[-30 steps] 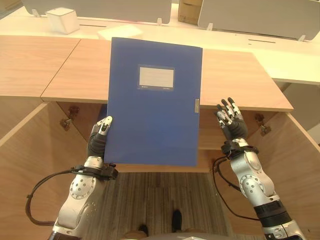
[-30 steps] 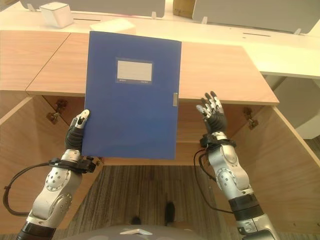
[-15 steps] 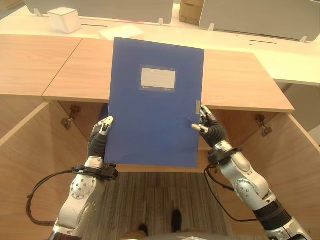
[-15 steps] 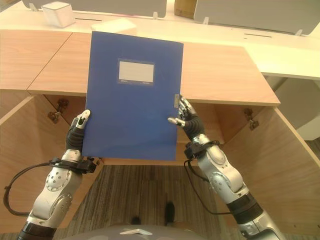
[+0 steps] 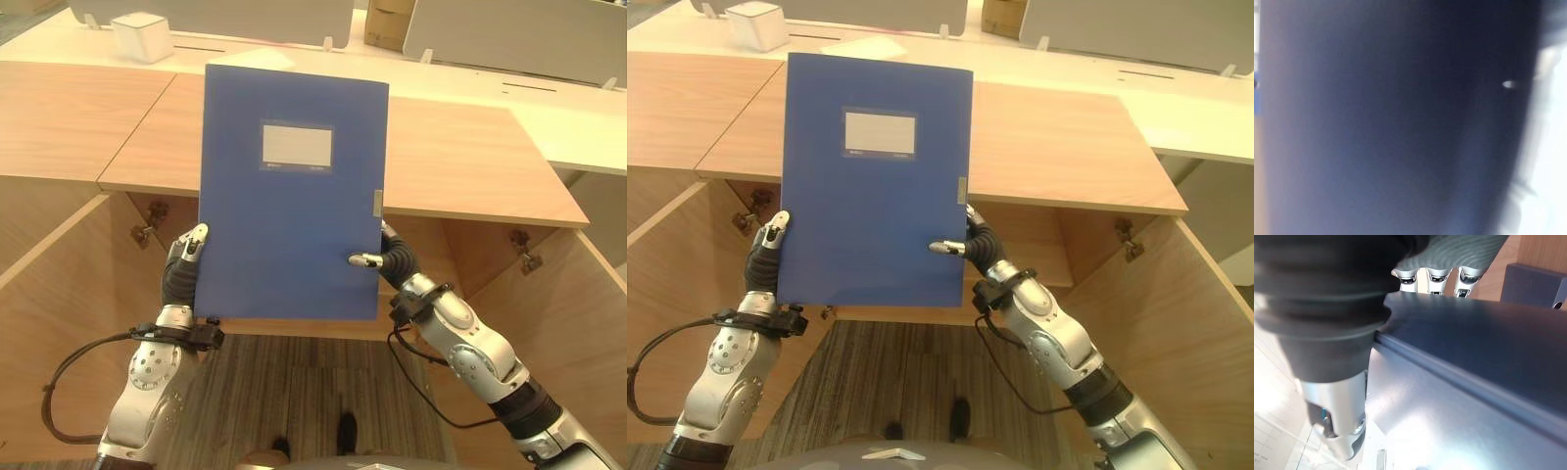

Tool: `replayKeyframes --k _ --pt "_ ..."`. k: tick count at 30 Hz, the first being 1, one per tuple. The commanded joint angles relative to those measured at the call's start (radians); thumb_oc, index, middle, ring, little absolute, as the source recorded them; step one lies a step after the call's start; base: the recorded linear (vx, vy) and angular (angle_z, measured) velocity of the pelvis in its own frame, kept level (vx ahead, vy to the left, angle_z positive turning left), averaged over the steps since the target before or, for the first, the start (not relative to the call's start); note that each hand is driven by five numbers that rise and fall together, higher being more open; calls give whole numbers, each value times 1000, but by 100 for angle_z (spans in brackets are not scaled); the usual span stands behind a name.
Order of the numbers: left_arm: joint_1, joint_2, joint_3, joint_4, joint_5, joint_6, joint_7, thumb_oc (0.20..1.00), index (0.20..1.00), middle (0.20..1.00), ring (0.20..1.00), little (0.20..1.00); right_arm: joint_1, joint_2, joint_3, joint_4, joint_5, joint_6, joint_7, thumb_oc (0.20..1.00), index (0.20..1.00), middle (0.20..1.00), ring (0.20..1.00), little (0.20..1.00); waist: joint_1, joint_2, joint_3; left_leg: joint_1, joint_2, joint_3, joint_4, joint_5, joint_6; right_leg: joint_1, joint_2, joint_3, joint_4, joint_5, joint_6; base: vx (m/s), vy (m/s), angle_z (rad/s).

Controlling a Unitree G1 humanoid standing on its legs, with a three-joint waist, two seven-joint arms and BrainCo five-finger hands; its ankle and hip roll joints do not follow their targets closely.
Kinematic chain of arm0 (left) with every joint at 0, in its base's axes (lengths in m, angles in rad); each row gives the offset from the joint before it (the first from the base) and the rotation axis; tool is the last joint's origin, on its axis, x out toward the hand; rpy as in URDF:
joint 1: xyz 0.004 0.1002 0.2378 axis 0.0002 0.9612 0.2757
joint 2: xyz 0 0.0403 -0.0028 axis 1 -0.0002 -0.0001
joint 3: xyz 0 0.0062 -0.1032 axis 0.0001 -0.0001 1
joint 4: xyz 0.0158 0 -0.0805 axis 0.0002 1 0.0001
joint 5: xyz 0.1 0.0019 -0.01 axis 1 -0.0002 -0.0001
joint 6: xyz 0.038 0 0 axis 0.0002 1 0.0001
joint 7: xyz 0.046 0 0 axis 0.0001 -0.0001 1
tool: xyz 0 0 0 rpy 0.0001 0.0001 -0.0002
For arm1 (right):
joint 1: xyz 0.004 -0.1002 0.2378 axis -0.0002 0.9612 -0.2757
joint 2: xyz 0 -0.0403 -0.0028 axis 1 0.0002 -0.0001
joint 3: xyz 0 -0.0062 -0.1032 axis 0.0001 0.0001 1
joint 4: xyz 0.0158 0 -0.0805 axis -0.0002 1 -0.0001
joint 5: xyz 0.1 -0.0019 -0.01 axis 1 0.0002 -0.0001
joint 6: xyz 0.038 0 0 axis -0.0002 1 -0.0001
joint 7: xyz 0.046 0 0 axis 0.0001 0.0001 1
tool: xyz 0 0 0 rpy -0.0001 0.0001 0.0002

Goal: Put the empty folder in the office cabinet

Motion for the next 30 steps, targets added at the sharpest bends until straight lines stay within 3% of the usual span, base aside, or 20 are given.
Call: replayKeyframes --k 1,2,3,4,5,20,21,22,23,30 --pt "-75 43 -74 -67 9 -65 -23 200 200 200 200 200 -132 55 73 -16 -39 -38 35 1000 1000 1000 1000 1000 21 -15 -41 -45 -8 -78 -10 -60 -24 123 -85 25 -1 -134 105 6 -3 17" --pt "-74 48 -78 -65 6 -62 -24 200 200 200 200 200 -145 65 83 -24 -42 -39 31 1000 1000 1000 1000 1000 26 -14 -40 -47 -9 -83 -10 -59 -23 123 -86 24 -1 -135 105 2 -1 13" --pt "-74 48 -78 -65 6 -62 -24 200 200 200 200 200 -145 65 83 -24 -42 -39 31 856 856 856 856 856 26 -14 -40 -47 -9 -83 -10 -59 -23 123 -86 23 -1 -135 105 -2 -1 10" --pt "-73 49 -79 -65 2 -62 -25 200 200 200 200 200 -154 70 85 -26 -40 -41 32 479 479 479 479 479 28 -14 -40 -48 -10 -85 -10 -58 -23 123 -87 23 -1 -135 105 0 1 4" --pt "-71 49 -80 -65 -6 -64 -22 200 200 200 200 200 -157 79 80 -31 -28 -54 27 200 200 200 200 200 31 -12 -40 -49 -11 -87 -10 -58 -22 122 -88 22 -1 -135 104 -2 3 4" --pt "-61 54 -53 -45 -28 -52 -18 200 200 200 200 200 -105 102 44 1 -17 -61 -2 200 200 200 200 200 22 -1 -42 -47 -11 -87 -10 -59 -23 126 -90 20 -1 -137 104 0 1 1" --pt "-61 53 -51 -41 -30 -52 -18 495 495 495 495 495 -97 100 43 4 -18 -59 1 200 200 200 200 200 20 0 -42 -46 -12 -87 -10 -59 -23 127 -89 21 -1 -137 104 0 0 0" --pt "-60 53 -48 -34 -28 -52 -16 671 671 671 671 671 -91 99 43 7 -22 -55 3 200 200 200 200 200 19 1 -43 -45 -12 -87 -10 -60 -23 127 -89 22 -1 -137 103 0 0 0" --pt "-60 53 -43 -22 -26 -50 -15 1000 1000 1000 1000 1000 -77 94 42 16 -24 -48 7 200 200 200 200 200 17 3 -43 -45 -11 -85 -10 -60 -24 126 -89 21 -1 -137 103 0 0 0" --pt "-59 58 -11 50 49 -40 9 1000 1000 1000 1000 1000 -13 56 42 56 -35 -9 49 200 200 200 200 200 17 7 -39 -40 -9 -82 -10 -59 -27 130 -89 15 -1 -138 104 0 0 0"
